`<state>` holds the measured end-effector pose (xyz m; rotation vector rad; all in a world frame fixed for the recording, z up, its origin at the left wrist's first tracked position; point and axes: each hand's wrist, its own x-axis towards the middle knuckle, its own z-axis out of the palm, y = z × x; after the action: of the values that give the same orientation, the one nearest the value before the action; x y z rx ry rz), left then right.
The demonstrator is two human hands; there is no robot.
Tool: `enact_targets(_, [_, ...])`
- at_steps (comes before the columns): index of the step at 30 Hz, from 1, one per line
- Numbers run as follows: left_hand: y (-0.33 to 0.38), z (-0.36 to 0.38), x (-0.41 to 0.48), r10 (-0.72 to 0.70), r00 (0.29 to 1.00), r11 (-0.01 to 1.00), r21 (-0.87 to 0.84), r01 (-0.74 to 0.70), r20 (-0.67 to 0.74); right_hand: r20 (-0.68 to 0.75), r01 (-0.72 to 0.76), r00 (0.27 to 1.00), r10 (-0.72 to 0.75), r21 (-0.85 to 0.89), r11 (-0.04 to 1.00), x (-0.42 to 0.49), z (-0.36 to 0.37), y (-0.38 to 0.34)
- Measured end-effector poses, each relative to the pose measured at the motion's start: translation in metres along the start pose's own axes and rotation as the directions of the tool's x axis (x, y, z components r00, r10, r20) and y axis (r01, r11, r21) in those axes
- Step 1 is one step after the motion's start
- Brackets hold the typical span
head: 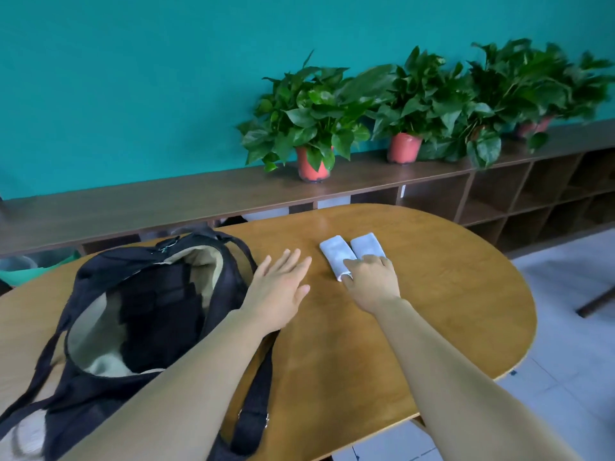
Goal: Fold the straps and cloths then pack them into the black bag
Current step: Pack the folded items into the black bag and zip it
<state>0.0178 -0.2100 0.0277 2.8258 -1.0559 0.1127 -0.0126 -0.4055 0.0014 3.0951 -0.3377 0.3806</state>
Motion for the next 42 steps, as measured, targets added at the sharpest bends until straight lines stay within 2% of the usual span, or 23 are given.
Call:
enact_targets(6, [0.000, 0.035, 0.036, -0.030, 0.996, 0.999, -0.021, 0.032, 0.089, 0.161, -0.110, 0.981, 0.111, -0.020, 0.994, 0.039, 0.035, 0.010])
enact_targets(11, [-0.007, 0.055, 0.055, -0.060, 0.992, 0.998, -0.022, 0.063, 0.115, 0.314, -0.303, 0.902, 0.295, -0.024, 0.953, 0.067, 0.051, 0.003])
enact_targets(14, [-0.012, 0.063, 0.060, -0.075, 0.989, 0.997, -0.024, 0.079, 0.131, 0.354, -0.328, 0.875, 0.331, -0.070, 0.942, 0.075, 0.059, -0.001])
enact_targets(18, [-0.018, 0.070, 0.062, -0.123, 0.979, 0.992, -0.013, 0.127, 0.165, 0.330, -0.239, 0.911, 0.249, -0.071, 0.968, 0.072, 0.067, 0.002])
enact_targets(22, [-0.019, 0.073, 0.055, -0.162, 0.971, 0.986, -0.007, 0.166, 0.175, 0.306, -0.044, 0.952, 0.024, 0.057, 0.997, 0.056, 0.064, 0.015])
enact_targets(26, [-0.012, 0.072, 0.045, -0.189, 0.970, 0.981, -0.022, 0.195, 0.155, 0.330, 0.100, 0.930, -0.161, 0.194, 0.976, 0.032, 0.045, 0.027])
enact_targets(32, [0.013, 0.068, 0.039, -0.255, 0.958, 0.963, -0.051, 0.264, 0.133, 0.272, 0.096, 0.940, -0.207, 0.372, 0.923, 0.005, 0.034, 0.037])
enact_targets(35, [0.021, 0.067, 0.039, -0.283, 0.953, 0.957, -0.042, 0.289, 0.110, 0.111, 0.013, 0.991, -0.070, 0.448, 0.894, -0.006, 0.037, 0.041])
enact_targets(37, [0.025, 0.067, 0.041, -0.307, 0.947, 0.950, -0.023, 0.310, 0.097, -0.063, -0.086, 0.991, 0.121, 0.403, 0.911, -0.013, 0.040, 0.043])
enact_targets(38, [0.026, 0.068, 0.041, -0.319, 0.943, 0.947, -0.010, 0.321, 0.097, -0.106, -0.159, 0.973, 0.205, 0.340, 0.927, -0.017, 0.042, 0.043])
enact_targets(39, [0.028, 0.068, 0.042, -0.331, 0.938, 0.943, 0.002, 0.333, 0.103, -0.101, -0.236, 0.957, 0.270, 0.264, 0.935, -0.020, 0.044, 0.043])
enact_targets(42, [0.031, 0.071, 0.045, -0.381, 0.914, 0.923, 0.008, 0.384, 0.142, 0.088, -0.426, 0.905, 0.417, 0.165, 0.890, -0.026, 0.052, 0.040])
